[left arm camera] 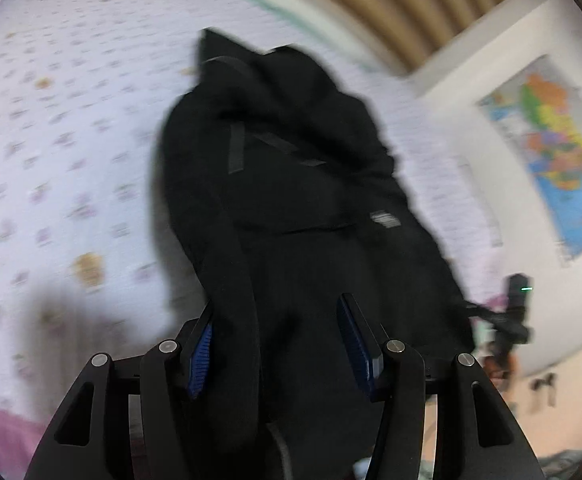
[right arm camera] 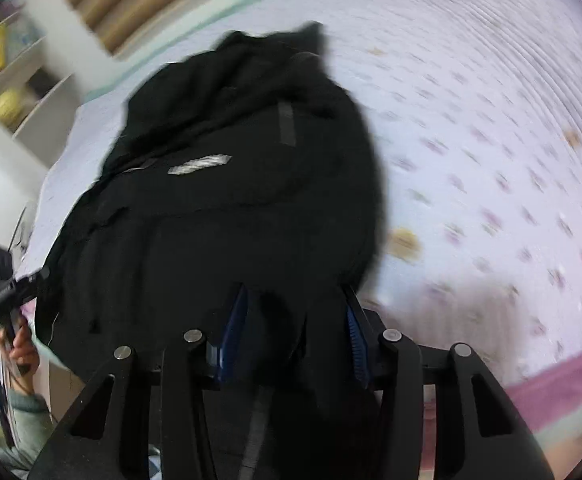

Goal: Fold large clothes

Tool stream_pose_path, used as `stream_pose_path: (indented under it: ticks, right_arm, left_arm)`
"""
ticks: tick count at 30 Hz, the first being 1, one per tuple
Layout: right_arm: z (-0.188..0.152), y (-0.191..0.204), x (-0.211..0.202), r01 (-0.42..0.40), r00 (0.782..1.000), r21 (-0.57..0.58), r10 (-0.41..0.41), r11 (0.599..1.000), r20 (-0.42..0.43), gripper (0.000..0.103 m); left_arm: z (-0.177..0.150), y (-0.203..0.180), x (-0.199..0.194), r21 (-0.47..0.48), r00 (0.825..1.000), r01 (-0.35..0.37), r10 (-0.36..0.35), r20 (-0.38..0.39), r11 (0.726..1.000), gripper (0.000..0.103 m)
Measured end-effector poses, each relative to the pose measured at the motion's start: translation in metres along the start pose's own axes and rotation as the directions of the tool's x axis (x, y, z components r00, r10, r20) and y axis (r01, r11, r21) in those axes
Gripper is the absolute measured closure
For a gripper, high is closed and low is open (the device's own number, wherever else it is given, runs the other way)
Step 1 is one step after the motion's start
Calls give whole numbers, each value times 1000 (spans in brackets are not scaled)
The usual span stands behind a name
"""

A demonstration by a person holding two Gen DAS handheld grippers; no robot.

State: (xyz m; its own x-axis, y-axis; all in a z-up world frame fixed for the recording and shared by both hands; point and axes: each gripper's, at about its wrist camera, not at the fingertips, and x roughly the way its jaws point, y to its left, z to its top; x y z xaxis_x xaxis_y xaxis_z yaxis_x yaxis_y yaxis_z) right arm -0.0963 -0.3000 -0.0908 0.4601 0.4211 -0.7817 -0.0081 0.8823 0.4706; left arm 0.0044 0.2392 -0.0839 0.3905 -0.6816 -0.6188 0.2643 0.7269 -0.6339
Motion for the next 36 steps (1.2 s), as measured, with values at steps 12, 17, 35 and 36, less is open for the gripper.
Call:
stream_pose_path:
  ticks: [12,17,35,36]
  right_arm:
    - [-60,20,-21,20,997,-30,-22,999,-69,51]
    - [-71,20,-24,-121,990,12,121,993,-75,52]
    - [-55,6,-40,61,998,-13,-61,998,-9,87]
    - [-51,5,-46,39,999,-7,-39,999,0,88]
  left_arm:
    - [-65,1,-25,25,1000,-21,22,-17,999,46]
    - [-81,-1,-25,64,999,-35,37,-26,997,46]
    - [-65,7,-30,30,993,-117,117,9,993,93]
    - [-61,1,-36,37,994,-104,103,30,994,94]
